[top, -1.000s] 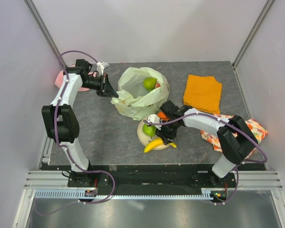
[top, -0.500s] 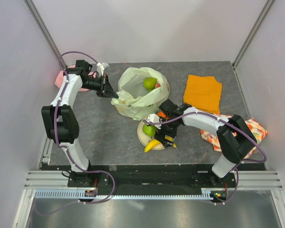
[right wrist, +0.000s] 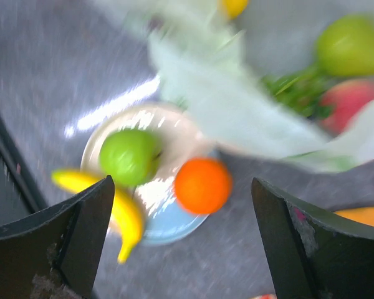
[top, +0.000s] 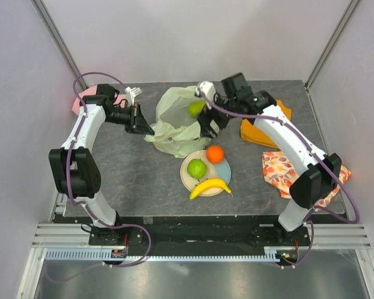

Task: Take the fake fruits out of the plastic bag
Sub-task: Take out the fake fruit from the plastic bag.

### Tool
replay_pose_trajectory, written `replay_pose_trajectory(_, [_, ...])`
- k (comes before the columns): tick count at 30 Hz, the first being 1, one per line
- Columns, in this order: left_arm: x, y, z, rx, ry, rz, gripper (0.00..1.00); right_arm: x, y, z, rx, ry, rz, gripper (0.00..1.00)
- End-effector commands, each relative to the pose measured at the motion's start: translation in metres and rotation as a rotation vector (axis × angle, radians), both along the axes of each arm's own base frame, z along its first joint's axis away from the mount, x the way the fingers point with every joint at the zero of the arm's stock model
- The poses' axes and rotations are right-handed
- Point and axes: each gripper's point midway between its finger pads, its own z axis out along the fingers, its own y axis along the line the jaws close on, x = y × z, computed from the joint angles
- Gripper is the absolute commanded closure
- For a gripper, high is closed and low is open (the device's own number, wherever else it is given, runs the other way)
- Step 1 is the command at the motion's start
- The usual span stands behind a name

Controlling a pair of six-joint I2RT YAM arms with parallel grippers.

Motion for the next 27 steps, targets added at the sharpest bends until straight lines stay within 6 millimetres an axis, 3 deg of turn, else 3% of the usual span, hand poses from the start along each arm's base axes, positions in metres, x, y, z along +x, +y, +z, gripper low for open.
replay_pose_trajectory(1, [-0.019, 0.001, 0.005, 0.016, -0.005, 0.012, 0.98, 0.039, 0.033, 0.016, 0.156, 0.036, -0.055, 0.02])
replay_pose_trajectory(4, [-0.025, 0.001, 0.000, 0.022, 0.012, 0.017, 0.98, 0.074, 0.060, 0.005, 0.174, 0.039, -0.067, 0.12])
replay_pose_trajectory(8, [-0.038, 0.000, 0.000, 0.014, 0.021, 0.005, 0.98, 0.128, 0.088, -0.034, 0.144, 0.010, -0.103, 0.19])
replay_pose_trajectory(13, [-0.048, 0.002, -0.005, 0.027, 0.031, -0.004, 0.98, 0.183, 0.072, -0.093, -0.002, -0.073, -0.226, 0.23])
replay_pose_trajectory(16, [-0.048, 0.002, -0.010, 0.030, 0.044, -0.006, 0.98, 0.217, 0.051, -0.096, 0.004, -0.121, -0.333, 0.21])
replay_pose_trajectory(18, [-0.047, 0.002, -0.012, 0.024, 0.058, -0.008, 0.98, 0.233, 0.048, -0.083, 0.034, -0.174, -0.367, 0.11])
replay_pose_trajectory(23, [-0.044, 0.001, -0.018, 0.014, 0.083, -0.014, 0.98, 0.253, 0.040, -0.071, 0.054, -0.321, -0.373, 0.02])
replay_pose_trajectory(27, [-0.042, 0.000, -0.022, 0.006, 0.098, -0.017, 0.98, 0.265, 0.034, -0.092, -0.006, -0.344, -0.384, 0.02])
